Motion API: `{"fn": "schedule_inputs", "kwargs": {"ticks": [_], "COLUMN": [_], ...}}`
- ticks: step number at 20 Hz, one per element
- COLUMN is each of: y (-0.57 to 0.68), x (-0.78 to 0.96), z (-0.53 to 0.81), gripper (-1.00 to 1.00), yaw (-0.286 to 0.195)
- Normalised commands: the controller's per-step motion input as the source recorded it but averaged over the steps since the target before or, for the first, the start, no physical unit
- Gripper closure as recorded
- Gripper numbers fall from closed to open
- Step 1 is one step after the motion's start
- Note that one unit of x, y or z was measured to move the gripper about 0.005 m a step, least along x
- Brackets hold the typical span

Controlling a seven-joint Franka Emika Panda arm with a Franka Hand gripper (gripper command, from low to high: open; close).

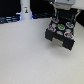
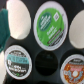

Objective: Open the kcup holder, insert the kcup into the holder, and close the kcup holder

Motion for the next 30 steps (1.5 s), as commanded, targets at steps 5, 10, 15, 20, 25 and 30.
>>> {"fn": "schedule_inputs", "kwargs": {"ticks": [5, 10, 15, 20, 25, 30], "y": [-0.4, -0.39, -0.32, -0.24, -0.09, 0.12], "x": [0.65, 0.64, 0.67, 0.69, 0.68, 0.27], "z": [0.21, 0.19, 0.06, -0.09, -0.1, -0.24], "gripper": [-1.0, -1.0, -1.0, -1.0, -1.0, -1.0], "yaw": [0.019, 0.021, 0.016, 0.005, 0.011, 0.096]}}
